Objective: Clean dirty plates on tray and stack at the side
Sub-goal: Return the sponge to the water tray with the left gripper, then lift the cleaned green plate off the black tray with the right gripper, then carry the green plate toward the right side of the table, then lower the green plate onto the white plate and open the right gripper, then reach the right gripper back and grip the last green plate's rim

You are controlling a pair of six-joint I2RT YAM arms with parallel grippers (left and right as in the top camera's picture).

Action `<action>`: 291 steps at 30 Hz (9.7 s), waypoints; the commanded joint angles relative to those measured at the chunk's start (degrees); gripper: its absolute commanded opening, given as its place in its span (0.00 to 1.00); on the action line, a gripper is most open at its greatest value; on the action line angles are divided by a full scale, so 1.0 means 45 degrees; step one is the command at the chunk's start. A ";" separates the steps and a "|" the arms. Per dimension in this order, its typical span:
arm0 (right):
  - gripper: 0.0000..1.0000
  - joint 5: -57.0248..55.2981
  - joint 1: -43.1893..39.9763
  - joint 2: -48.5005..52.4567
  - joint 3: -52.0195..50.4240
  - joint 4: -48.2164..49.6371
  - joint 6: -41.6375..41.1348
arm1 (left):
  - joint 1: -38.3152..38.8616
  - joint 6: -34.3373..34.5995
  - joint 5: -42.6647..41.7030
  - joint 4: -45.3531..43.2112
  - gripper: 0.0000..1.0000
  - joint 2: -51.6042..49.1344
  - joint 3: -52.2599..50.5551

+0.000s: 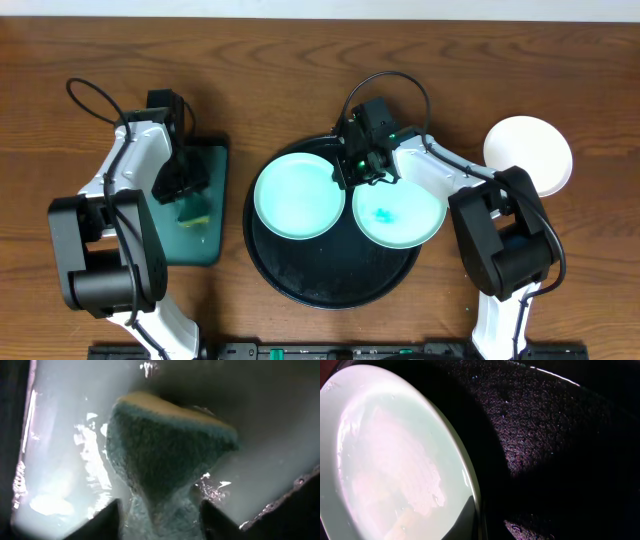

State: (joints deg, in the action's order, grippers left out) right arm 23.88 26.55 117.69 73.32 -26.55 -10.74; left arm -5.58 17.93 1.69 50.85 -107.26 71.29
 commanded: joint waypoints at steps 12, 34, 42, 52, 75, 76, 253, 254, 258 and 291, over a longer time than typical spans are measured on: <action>0.01 -0.0894 -0.0136 0.0656 -0.0588 -0.0335 -0.0340 | -0.0015 0.0432 -0.0578 0.1205 0.80 0.4410 0.0238; 0.02 0.0282 -0.1088 -0.3648 -0.0413 -0.2890 -0.1554 | -0.0015 0.0840 -0.1948 0.2837 0.80 0.7878 0.0233; 0.02 0.2948 -0.1579 -0.4090 -0.0413 -0.5372 -0.3002 | -0.0019 0.0840 -0.1948 0.2943 0.81 0.7878 0.0233; 0.02 0.5474 -0.1554 -0.4085 -0.0413 -0.4843 -0.1894 | -0.0015 0.0840 -0.1953 0.2987 0.81 0.7878 0.0233; 0.02 -0.3857 -0.1545 -0.5105 -0.0413 -0.2249 -0.0058 | -0.0015 0.0840 -0.1953 0.3191 0.81 0.7878 0.0233; 0.02 -0.4187 -0.1545 -0.5187 -0.0413 -0.2773 -0.0073 | -0.0015 0.0840 -0.1953 0.3196 0.81 0.7878 0.0233; 0.02 -0.7844 -1.1589 -0.4663 0.2715 -0.6280 -0.3230 | -0.0019 0.0607 -0.1899 0.3400 0.81 0.7878 0.0233; 0.02 -0.7927 -1.1798 -0.4663 0.2443 -0.6096 -0.3230 | -0.0019 0.0612 -0.1899 0.3400 0.81 0.7878 0.0233; 0.02 -0.7597 -1.2395 -0.4663 0.1214 -0.5144 -0.3546 | -0.0019 0.0612 -0.1904 0.3400 0.81 0.7878 0.0233; 0.22 -0.0209 -1.0982 -0.4648 -0.0374 -0.2905 -0.0010 | -0.0019 0.0602 -0.1899 0.3395 0.81 0.7878 0.0233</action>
State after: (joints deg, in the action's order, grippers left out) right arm 8.54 -26.00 97.60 71.90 -39.68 -20.27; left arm -5.56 20.99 -7.16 66.00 -71.57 71.40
